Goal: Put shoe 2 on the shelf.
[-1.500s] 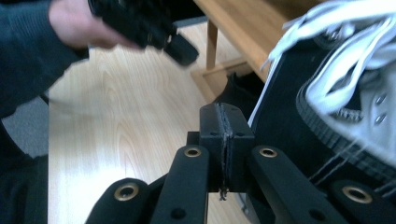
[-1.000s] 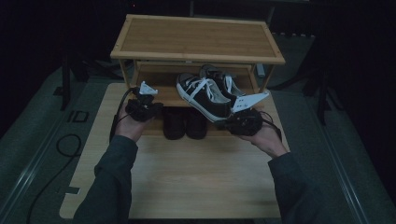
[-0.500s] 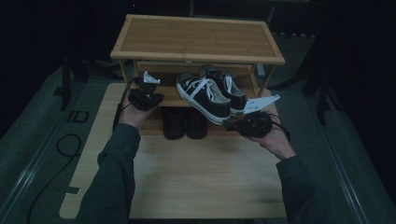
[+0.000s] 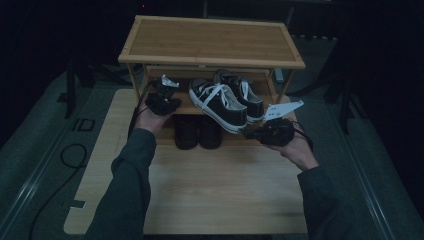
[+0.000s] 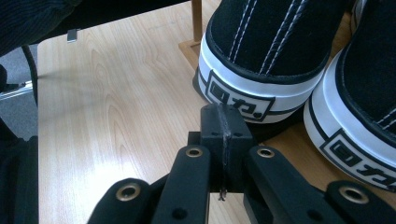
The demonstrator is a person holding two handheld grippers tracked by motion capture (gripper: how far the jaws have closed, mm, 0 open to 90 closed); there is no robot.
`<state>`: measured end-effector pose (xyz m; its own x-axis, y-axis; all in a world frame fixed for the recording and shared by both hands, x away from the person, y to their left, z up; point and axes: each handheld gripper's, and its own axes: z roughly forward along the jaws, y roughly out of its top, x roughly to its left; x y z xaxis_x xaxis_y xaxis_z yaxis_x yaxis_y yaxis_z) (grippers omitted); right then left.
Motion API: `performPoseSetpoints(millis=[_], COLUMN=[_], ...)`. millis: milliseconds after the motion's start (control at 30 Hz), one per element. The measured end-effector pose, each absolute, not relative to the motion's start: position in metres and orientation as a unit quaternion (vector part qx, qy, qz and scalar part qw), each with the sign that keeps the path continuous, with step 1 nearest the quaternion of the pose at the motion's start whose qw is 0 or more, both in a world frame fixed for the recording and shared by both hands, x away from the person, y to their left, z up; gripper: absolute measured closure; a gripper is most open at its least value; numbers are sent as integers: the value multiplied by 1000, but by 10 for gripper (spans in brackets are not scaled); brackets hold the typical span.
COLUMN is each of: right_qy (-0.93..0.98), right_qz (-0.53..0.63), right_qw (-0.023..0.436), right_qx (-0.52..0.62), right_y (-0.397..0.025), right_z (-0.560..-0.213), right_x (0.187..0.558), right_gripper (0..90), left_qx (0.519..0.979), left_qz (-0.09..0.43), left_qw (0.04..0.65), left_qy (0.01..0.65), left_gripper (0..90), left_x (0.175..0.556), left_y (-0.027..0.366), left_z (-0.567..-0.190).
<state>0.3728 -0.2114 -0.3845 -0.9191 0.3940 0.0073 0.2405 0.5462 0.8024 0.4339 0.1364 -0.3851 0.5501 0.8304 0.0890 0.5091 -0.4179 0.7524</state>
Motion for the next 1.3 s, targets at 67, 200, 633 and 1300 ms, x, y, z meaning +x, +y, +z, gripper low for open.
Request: performPoseSetpoints(millis=[67,200,633,1300], right_qy=[875,875,881,883], right_qz=[440,442,440,445], right_qw=[87,84,72,59], right_qx=[181,179,156,135], right_y=[-211,-210,-189,-167], right_z=[-384,-384,-386,-387], right_x=[372,373,372,374], right_gripper=[898,900,900,900], left_qx=[808,809,811,814], left_qz=[231,229,239,240], left_qw=[351,354,354,355], left_qy=[413,410,399,392], left_gripper=[900,900,900,900], left_x=[434,434,434,435], left_y=[134,132,114,107], left_z=[-386,-386,-388,-389])
